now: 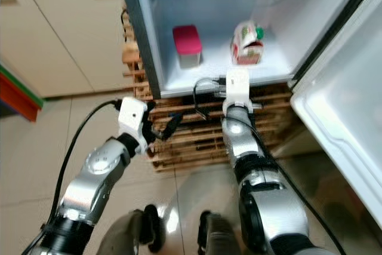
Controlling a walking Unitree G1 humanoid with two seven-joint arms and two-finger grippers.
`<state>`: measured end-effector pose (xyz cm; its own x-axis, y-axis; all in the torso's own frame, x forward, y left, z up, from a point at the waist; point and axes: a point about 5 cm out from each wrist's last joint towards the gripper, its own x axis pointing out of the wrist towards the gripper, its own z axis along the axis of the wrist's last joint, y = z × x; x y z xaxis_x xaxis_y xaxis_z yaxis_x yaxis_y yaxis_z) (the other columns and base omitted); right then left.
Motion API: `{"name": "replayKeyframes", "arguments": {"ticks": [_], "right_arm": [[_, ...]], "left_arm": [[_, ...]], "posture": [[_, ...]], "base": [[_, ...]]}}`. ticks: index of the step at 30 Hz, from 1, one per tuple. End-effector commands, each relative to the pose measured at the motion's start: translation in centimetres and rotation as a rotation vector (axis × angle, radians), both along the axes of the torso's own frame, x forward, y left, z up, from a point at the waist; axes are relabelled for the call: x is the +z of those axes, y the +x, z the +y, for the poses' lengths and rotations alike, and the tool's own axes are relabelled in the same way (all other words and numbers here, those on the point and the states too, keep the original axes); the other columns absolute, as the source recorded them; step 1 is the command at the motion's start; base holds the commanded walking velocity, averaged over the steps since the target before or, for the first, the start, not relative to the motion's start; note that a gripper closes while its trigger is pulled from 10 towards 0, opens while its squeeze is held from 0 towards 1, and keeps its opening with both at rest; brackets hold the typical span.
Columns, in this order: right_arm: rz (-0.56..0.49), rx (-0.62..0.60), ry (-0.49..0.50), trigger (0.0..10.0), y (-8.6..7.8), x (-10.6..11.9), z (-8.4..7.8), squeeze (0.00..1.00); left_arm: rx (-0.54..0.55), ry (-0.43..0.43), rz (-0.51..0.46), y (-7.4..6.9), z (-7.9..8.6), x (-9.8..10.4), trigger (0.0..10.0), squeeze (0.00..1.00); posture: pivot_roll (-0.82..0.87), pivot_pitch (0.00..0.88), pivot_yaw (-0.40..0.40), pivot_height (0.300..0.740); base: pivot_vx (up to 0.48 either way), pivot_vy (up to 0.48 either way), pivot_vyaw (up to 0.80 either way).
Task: Restocking fridge
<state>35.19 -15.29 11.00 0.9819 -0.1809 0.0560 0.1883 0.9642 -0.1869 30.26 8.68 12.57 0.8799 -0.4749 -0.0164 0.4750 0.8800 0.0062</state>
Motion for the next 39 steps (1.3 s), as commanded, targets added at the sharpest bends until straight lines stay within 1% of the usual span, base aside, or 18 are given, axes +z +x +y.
{"name": "replayKeyframes", "arguments": {"ticks": [1,3,5,6,12,13,14,16,19,22,25,28,29,33,34,35,36,39], "right_arm": [[-0.066,0.019,-0.020,10.0,-0.4,1.5,-0.2,0.00],[-0.086,0.012,-0.026,10.0,-1.0,1.6,-0.7,0.00],[-0.111,0.006,-0.025,10.0,-2.3,1.8,-1.5,0.00],[-0.111,0.006,-0.025,10.0,-2.3,1.8,-1.5,0.00],[-0.139,0.083,0.014,10.0,-7.0,1.7,-2.4,0.00],[-0.139,0.083,0.014,10.0,-7.0,1.7,-2.4,0.00],[-0.138,0.096,0.009,10.0,-7.6,1.7,-2.5,0.00],[-0.128,0.100,0.020,10.0,-8.2,1.5,-2.8,0.00],[-0.093,0.098,0.023,10.0,-9.5,1.1,-3.5,0.00],[-0.075,0.090,0.042,10.0,-9.5,1.1,-3.5,0.00],[-0.079,0.114,0.067,10.0,-8.1,1.0,-2.6,0.00],[-0.093,0.116,0.069,10.0,-7.9,1.0,-2.6,0.00],[-0.116,0.120,0.072,10.0,-8.1,0.7,-2.8,0.00],[-0.123,0.123,0.074,10.0,-8.4,0.4,-2.9,0.00],[-0.124,0.106,0.061,10.0,-9.2,-0.4,-3.5,0.00],[-0.124,0.106,0.061,10.0,-9.2,-0.4,-3.5,0.00],[-0.107,0.070,0.050,10.0,-9.6,-1.3,-4.1,0.00],[-0.103,0.039,0.041,10.0,-9.6,-1.9,-4.2,0.00]], "left_arm": [[0.039,0.002,-0.001,0.3,0.6,-0.2,10.0,0.00],[0.058,0.002,-0.008,0.5,0.8,-0.1,10.0,0.00],[0.088,-0.005,-0.013,0.7,1.3,0.0,10.0,0.00],[0.088,-0.005,-0.013,0.7,1.3,0.0,10.0,0.00],[0.123,-0.022,-0.010,0.1,2.5,-0.3,10.0,0.00],[0.123,-0.022,-0.010,0.1,2.5,-0.3,10.0,0.00],[0.124,-0.024,-0.011,-0.1,2.6,-0.3,10.0,0.00],[0.119,-0.030,-0.011,-0.5,2.8,-0.3,10.0,0.00],[0.110,-0.002,-0.013,-2.3,3.4,-0.8,10.0,0.00],[0.149,-0.001,-0.020,-2.7,3.5,-0.8,10.0,0.00],[0.225,0.011,-0.041,-1.8,3.5,-0.7,10.0,0.00],[0.267,0.015,-0.058,-1.3,3.8,-0.6,10.0,0.00],[0.344,0.030,-0.121,-1.0,4.9,-0.6,10.0,0.00],[0.373,0.038,-0.156,-1.0,5.5,-0.5,10.0,0.00],[0.398,0.051,-0.189,-1.3,6.1,-0.7,10.0,0.00],[0.398,0.051,-0.189,-1.3,6.1,-0.7,10.0,0.00],[0.409,0.065,-0.188,-1.2,6.4,-1.0,10.0,0.00],[0.387,0.078,-0.152,-1.0,6.0,-1.4,10.0,0.00]], "posture": [[-0.04,0.000,-0.032,0.740],[-0.05,0.000,-0.031,0.740],[-0.05,0.000,-0.029,0.740],[-0.05,0.000,-0.029,0.740],[-0.05,0.000,-0.036,0.740],[-0.05,0.000,-0.036,0.740],[-0.05,0.000,-0.038,0.740],[-0.05,0.000,-0.037,0.740],[-0.05,0.000,-0.035,0.740],[-0.05,0.000,-0.034,0.740],[-0.05,0.000,-0.031,0.740],[-0.05,0.000,-0.030,0.740],[-0.06,0.000,-0.030,0.740],[-0.06,0.000,-0.030,0.740],[-0.06,0.000,-0.020,0.740],[-0.06,0.000,-0.020,0.740],[-0.07,0.000,-0.001,0.740],[-0.07,0.000,0.013,0.740]], "base": [[0.000,0.000,0.00],[0.000,0.000,0.00],[0.000,0.000,0.00],[0.000,0.000,0.00],[0.000,0.000,0.00],[0.000,0.000,0.00],[0.000,0.000,0.00],[0.000,0.000,0.00],[0.000,0.000,0.00],[0.000,0.000,0.00],[0.000,0.000,0.00],[0.000,0.000,0.00],[0.000,0.000,0.00],[0.000,0.000,0.00],[0.000,0.000,0.00],[0.000,0.000,0.00],[0.000,0.000,0.00],[0.000,0.000,0.00]]}}
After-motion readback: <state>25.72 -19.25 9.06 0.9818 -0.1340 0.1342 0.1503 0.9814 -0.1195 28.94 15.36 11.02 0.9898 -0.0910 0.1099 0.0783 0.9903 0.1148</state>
